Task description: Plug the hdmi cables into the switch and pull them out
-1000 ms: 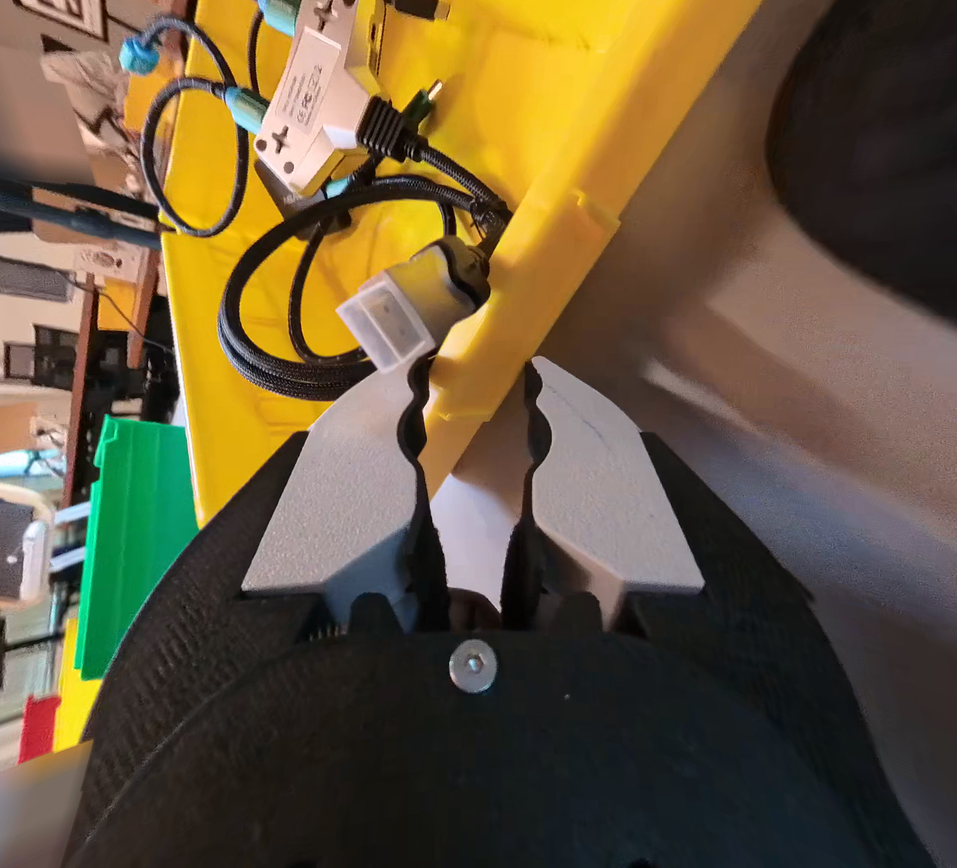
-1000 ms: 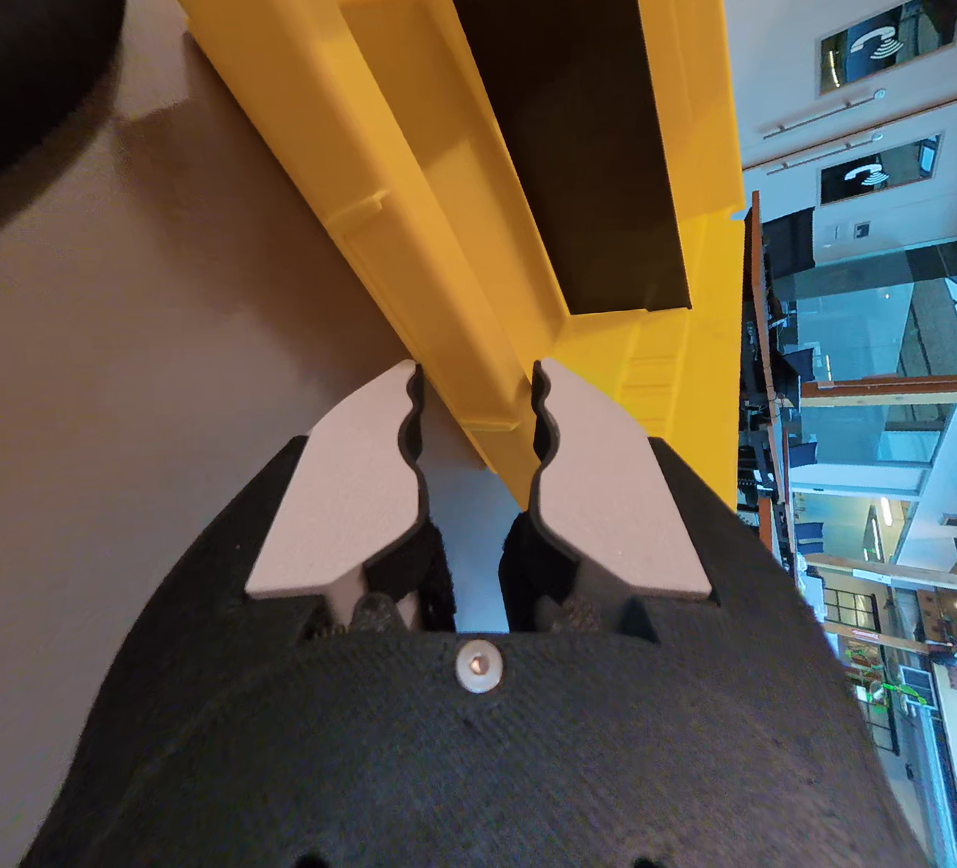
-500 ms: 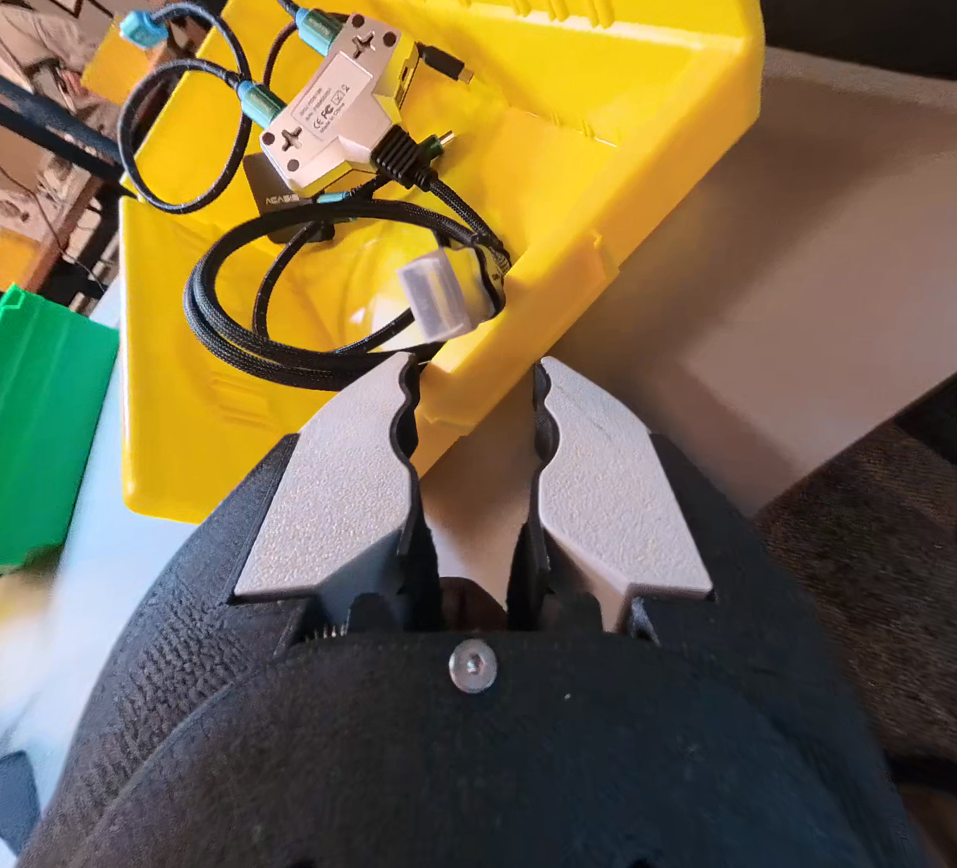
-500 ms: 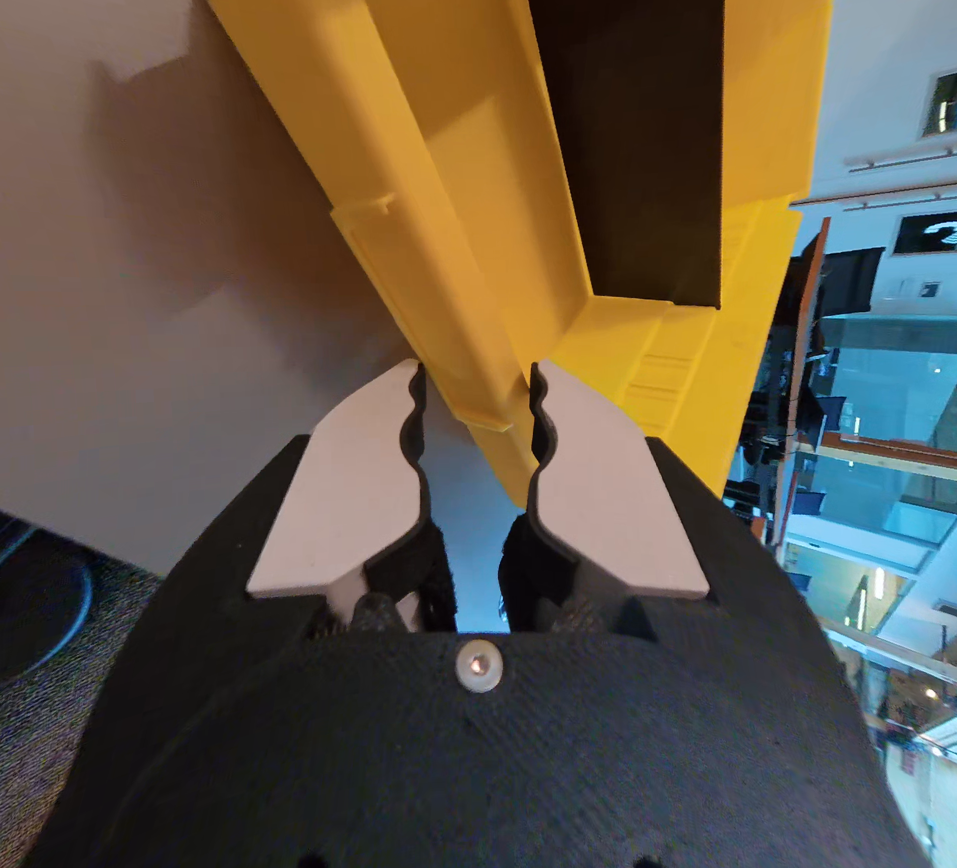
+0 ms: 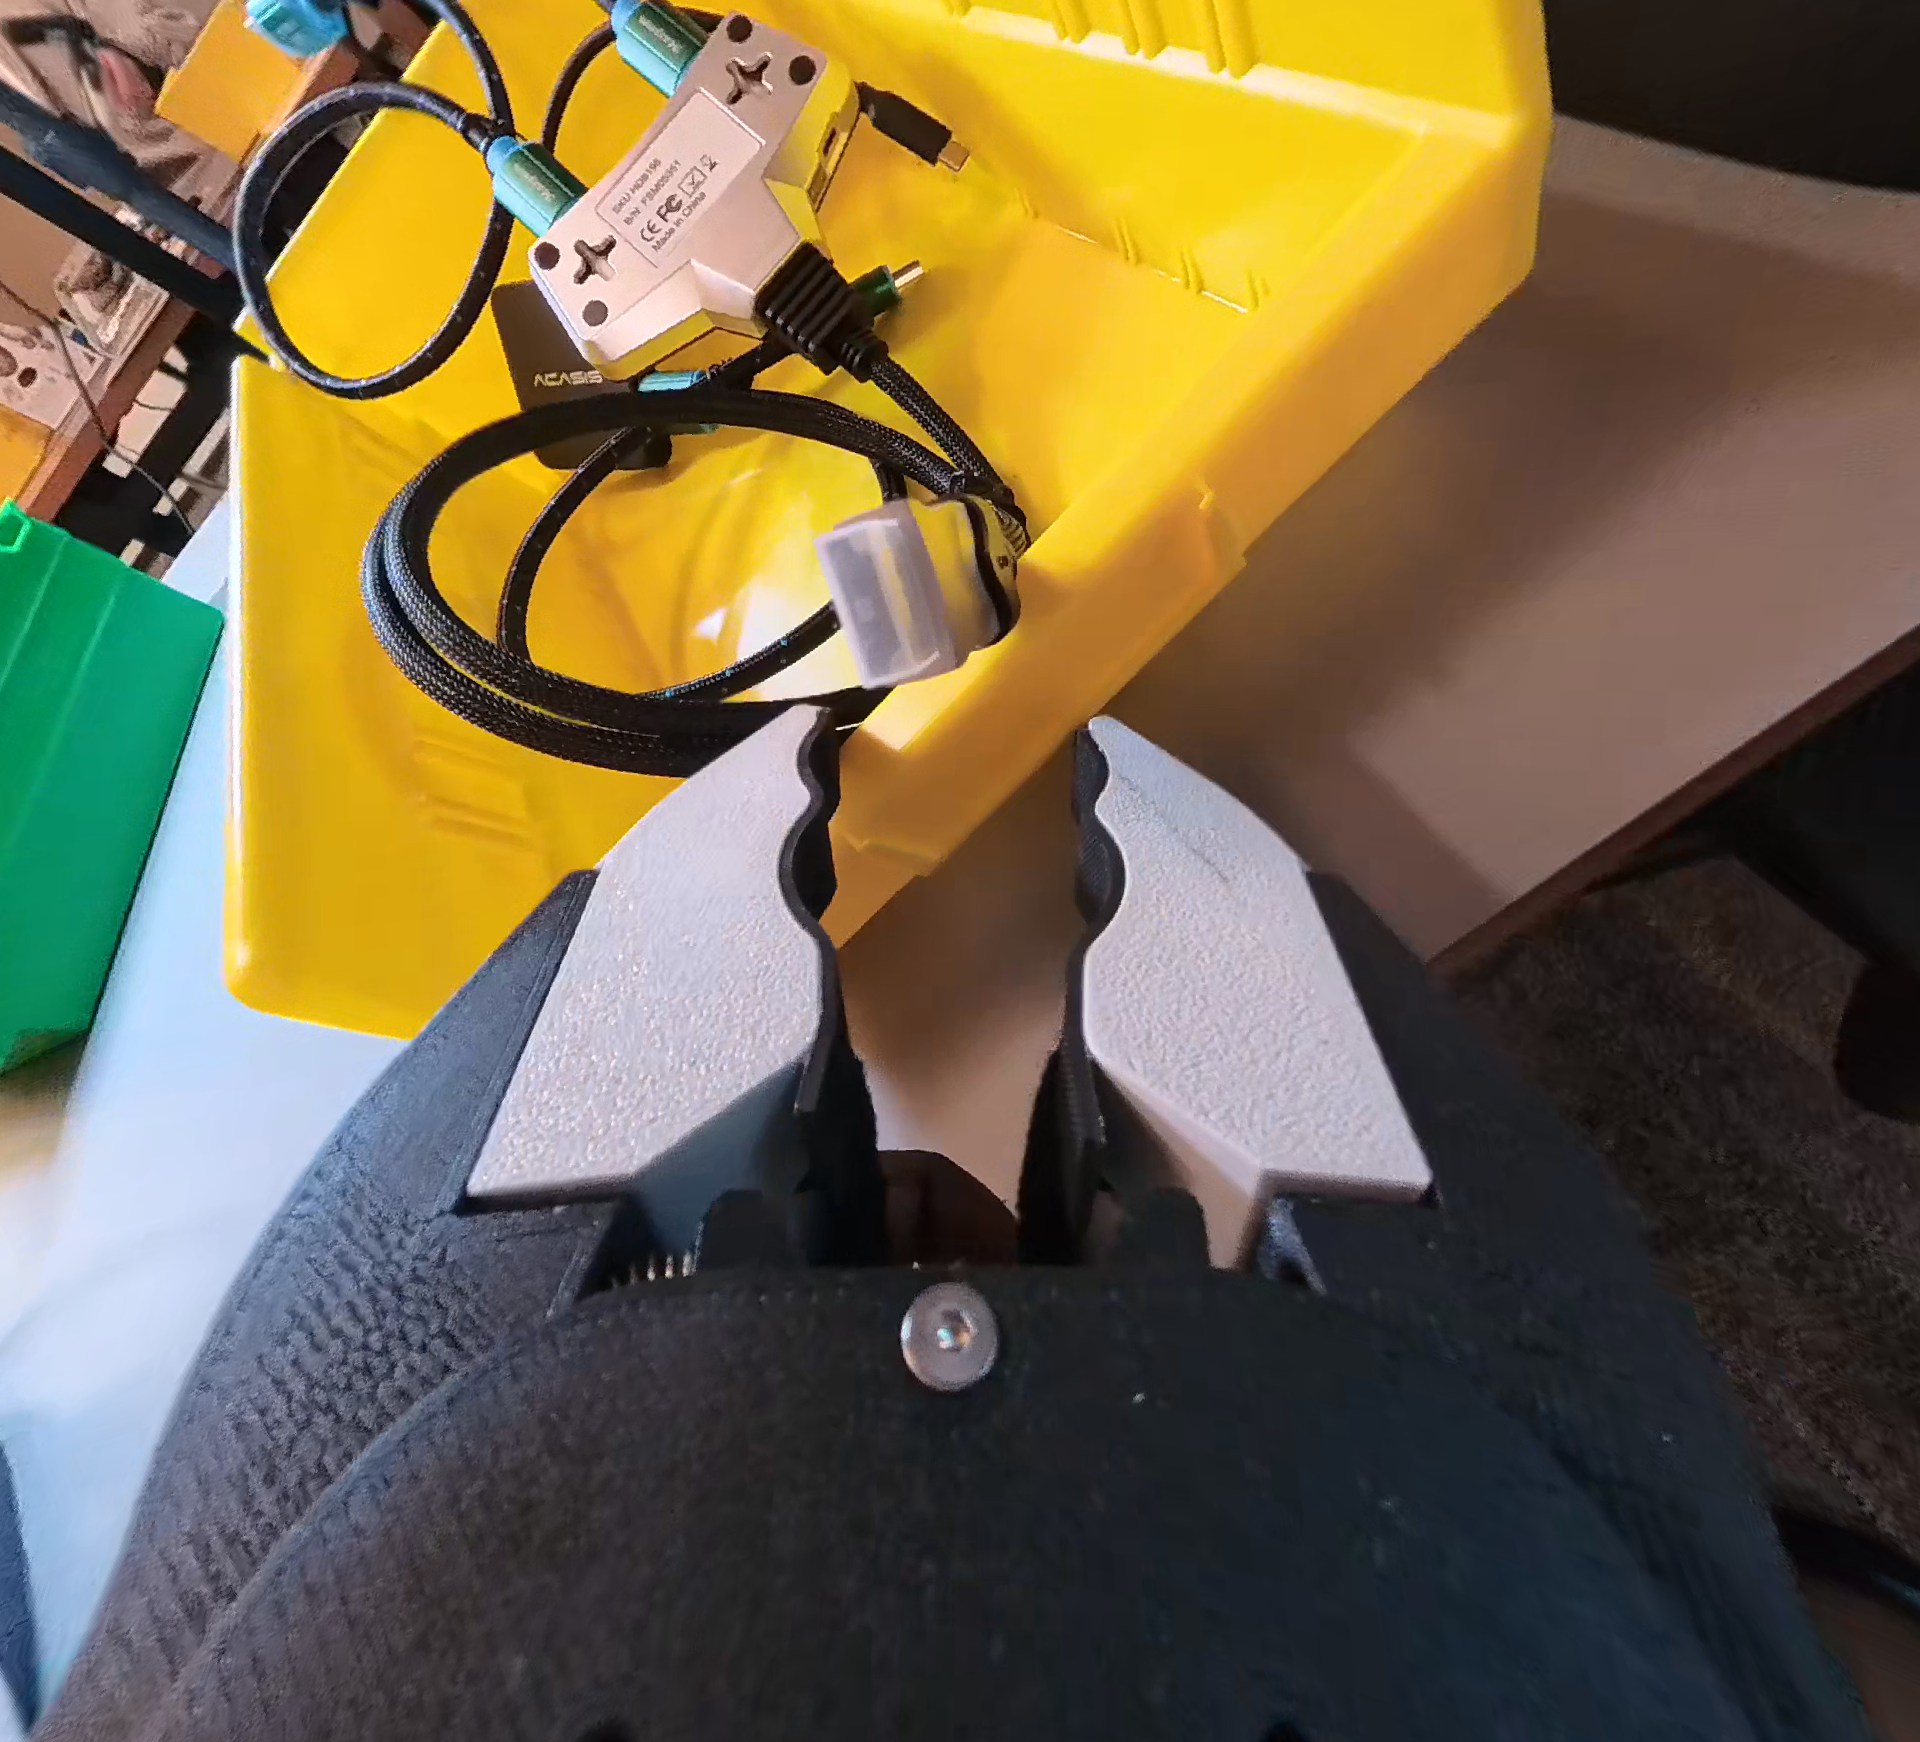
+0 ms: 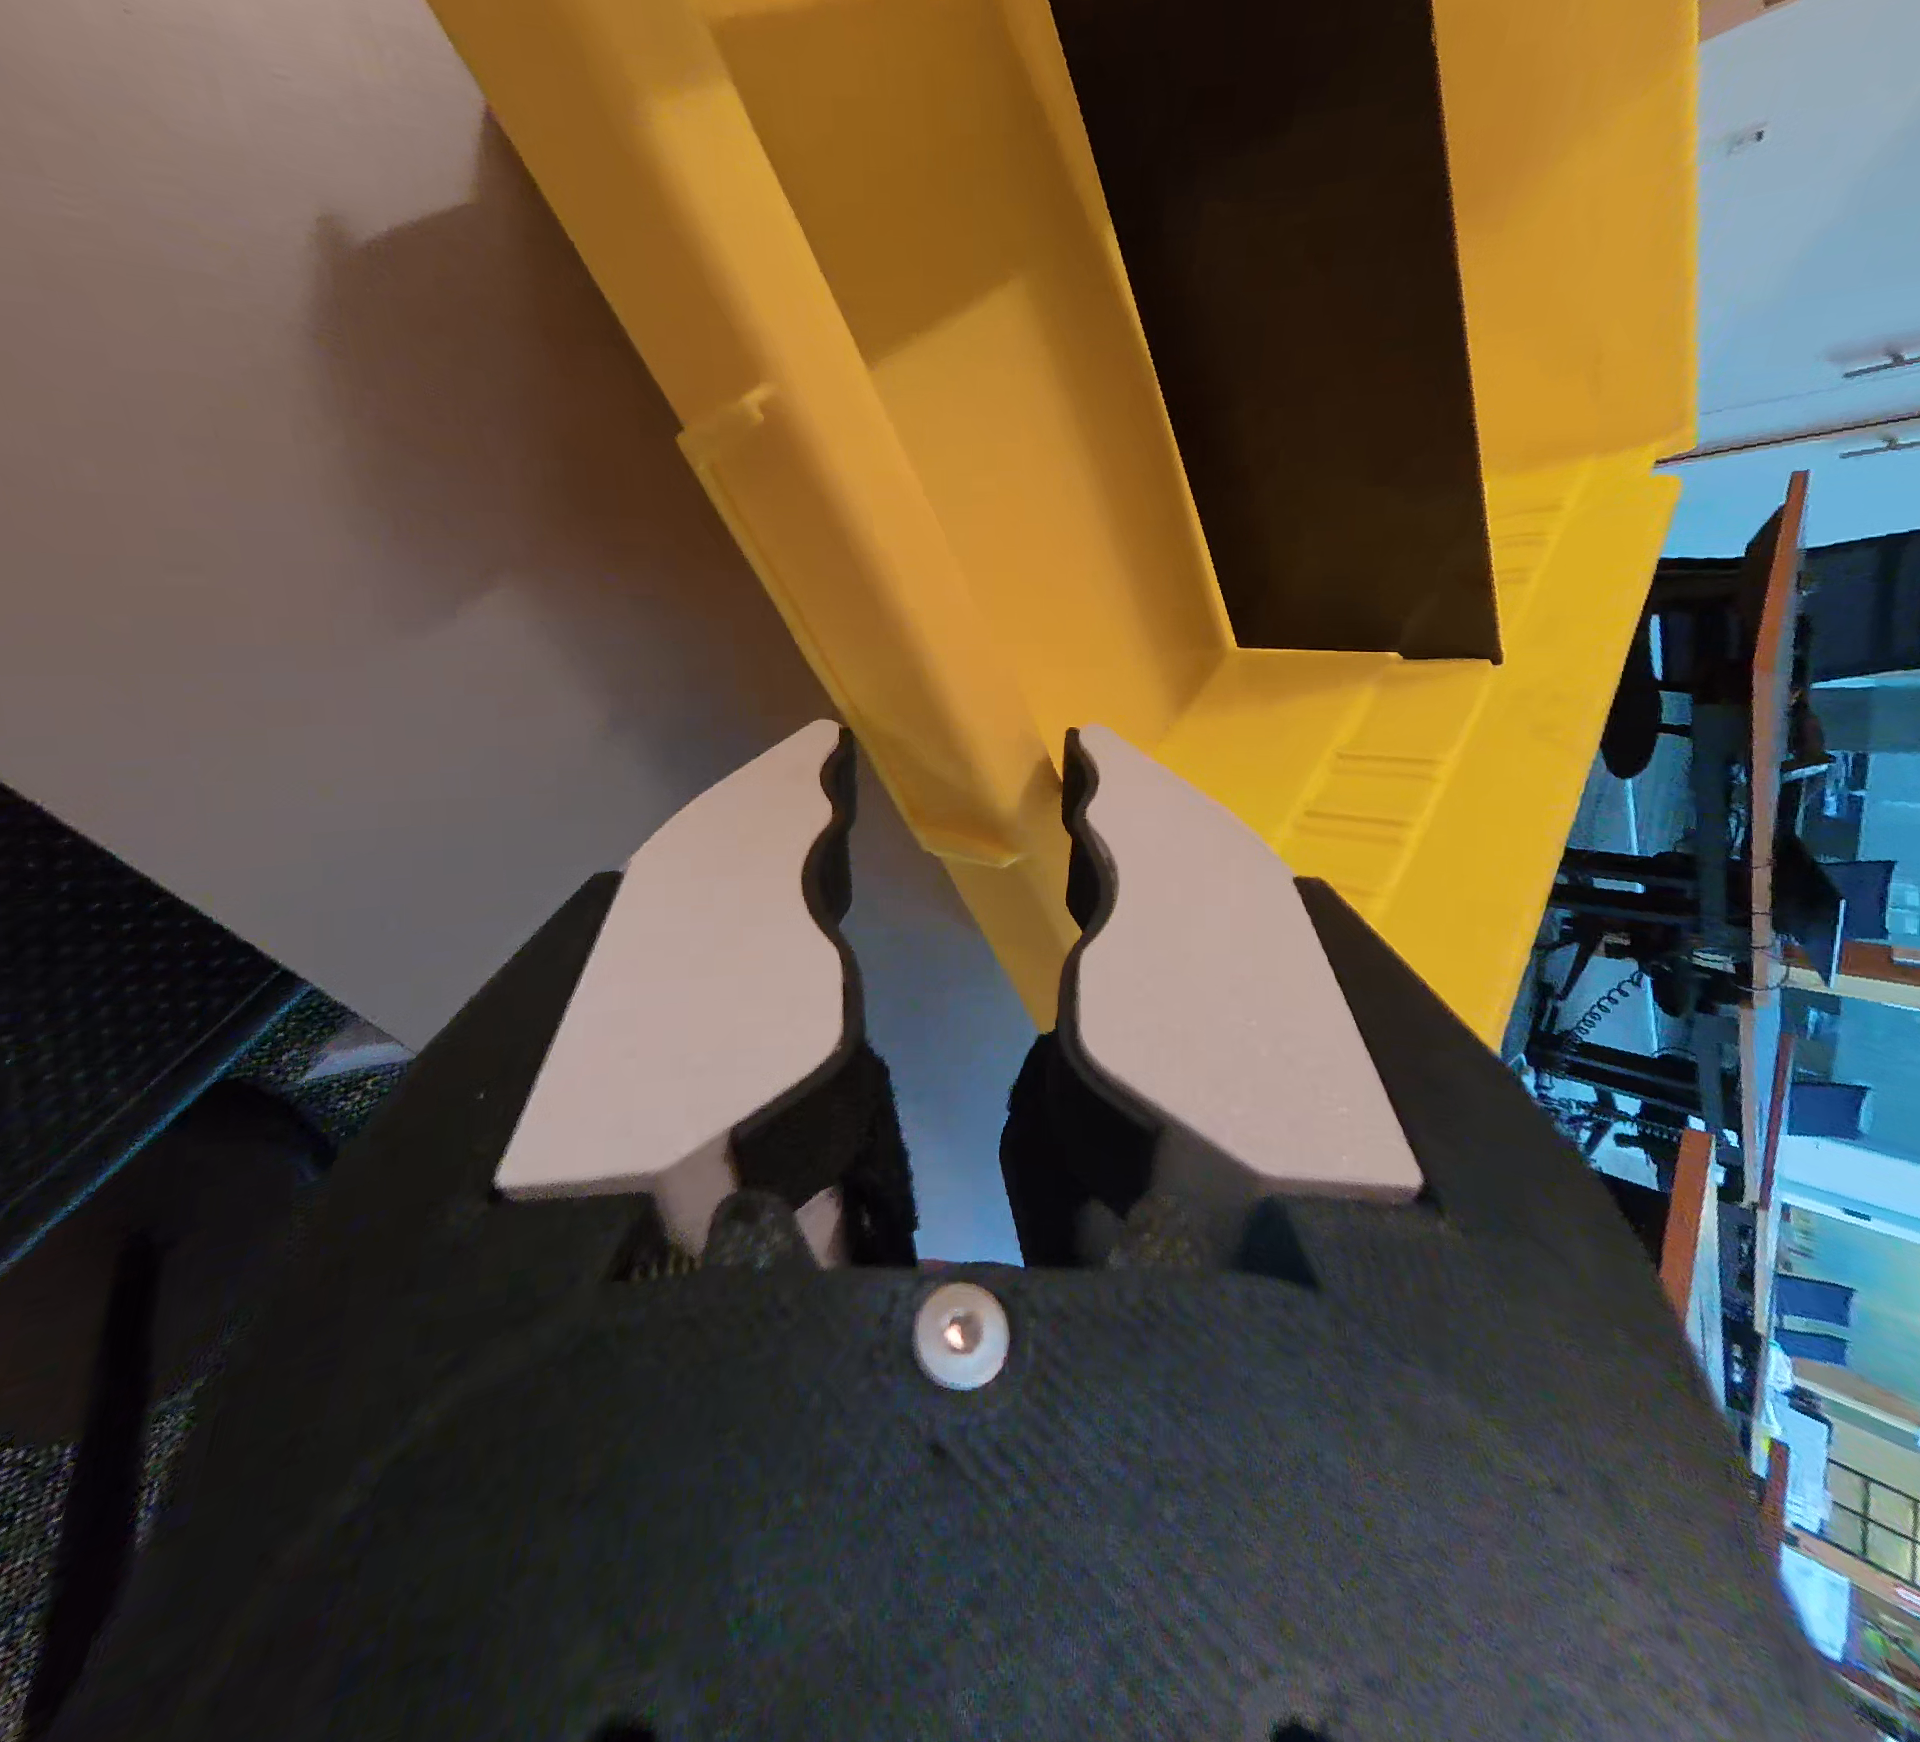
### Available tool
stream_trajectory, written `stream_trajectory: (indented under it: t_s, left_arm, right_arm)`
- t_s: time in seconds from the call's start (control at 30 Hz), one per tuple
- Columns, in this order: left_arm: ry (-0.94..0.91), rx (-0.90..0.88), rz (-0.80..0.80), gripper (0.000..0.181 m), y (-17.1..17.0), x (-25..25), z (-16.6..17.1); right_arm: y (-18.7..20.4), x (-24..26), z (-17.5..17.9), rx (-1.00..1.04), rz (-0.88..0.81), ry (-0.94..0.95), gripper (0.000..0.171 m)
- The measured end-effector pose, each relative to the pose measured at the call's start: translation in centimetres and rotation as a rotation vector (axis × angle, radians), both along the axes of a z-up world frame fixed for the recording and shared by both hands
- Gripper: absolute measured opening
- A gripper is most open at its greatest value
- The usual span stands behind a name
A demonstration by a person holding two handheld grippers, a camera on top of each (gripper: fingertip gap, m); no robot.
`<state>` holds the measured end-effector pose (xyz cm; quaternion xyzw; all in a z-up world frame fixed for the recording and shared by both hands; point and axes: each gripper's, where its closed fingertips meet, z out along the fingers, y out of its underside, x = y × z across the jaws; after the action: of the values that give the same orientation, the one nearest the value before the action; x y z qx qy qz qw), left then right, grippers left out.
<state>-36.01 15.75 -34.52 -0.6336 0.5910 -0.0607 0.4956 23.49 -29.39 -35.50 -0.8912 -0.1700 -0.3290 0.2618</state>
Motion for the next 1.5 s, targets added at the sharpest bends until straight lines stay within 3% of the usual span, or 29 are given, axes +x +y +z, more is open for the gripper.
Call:
stream_trajectory:
  t_s: [0.17,0.27,0.33,0.4,0.5,0.67,0.77,0.87,1.0,1.17,1.3,1.4,1.5]
  left_arm:
    - [-0.142,-0.143,0.028,0.060,-1.2,-0.4,1.1]
    - [-0.342,-0.122,-0.004,0.063,-2.5,0.3,5.5]
    - [-0.443,-0.027,0.129,0.062,-1.3,0.3,8.9]
    - [-0.438,-0.055,0.288,0.062,0.1,0.8,10.0]
    - [-0.394,-0.148,0.408,0.062,1.4,3.8,10.0]
    - [-0.285,-0.297,0.446,0.063,4.2,9.2,7.7]
    - [-0.098,-0.418,0.604,0.067,6.4,8.5,3.6]
    - [-0.047,-0.486,0.696,0.068,7.4,7.9,1.5]
    - [0.017,-0.480,0.760,0.071,8.1,7.5,0.2]
    - [0.098,-0.555,0.713,0.072,8.7,8.9,-2.9]
    - [0.104,-0.534,0.696,0.034,9.0,8.9,-2.7]
    - [0.061,-0.441,0.709,0.025,9.2,8.5,-1.5]
    - [-0.102,-0.394,0.664,0.023,9.1,8.8,0.7]
  right_arm:
    - [-0.3,-0.4,0.3,0.038,-0.003,0.046,0.046]
    - [0.8,-1.4,2.6,0.200,0.056,0.071,0.055]
    - [2.0,-2.0,5.6,0.395,0.132,0.027,0.062]
    - [2.8,-2.8,8.5,0.570,0.202,-0.028,0.065]
    - [2.7,-2.9,10.4,0.646,0.208,-0.102,0.067]
    - [2.5,-2.4,11.0,0.647,0.178,-0.176,0.066]
    - [2.7,-2.4,10.8,0.624,0.176,-0.190,0.066]
    - [2.9,-2.3,10.5,0.591,0.168,-0.201,0.065]
    - [3.9,-2.6,9.9,0.566,0.191,-0.194,0.064]
    - [4.2,-2.4,8.8,0.486,0.176,-0.202,0.064]
    - [4.1,-2.2,8.8,0.477,0.166,-0.212,0.062]
    - [4.1,-2.1,8.6,0.466,0.161,-0.209,0.061]
    - [4.1,-1.8,8.2,0.444,0.152,-0.209,0.060]
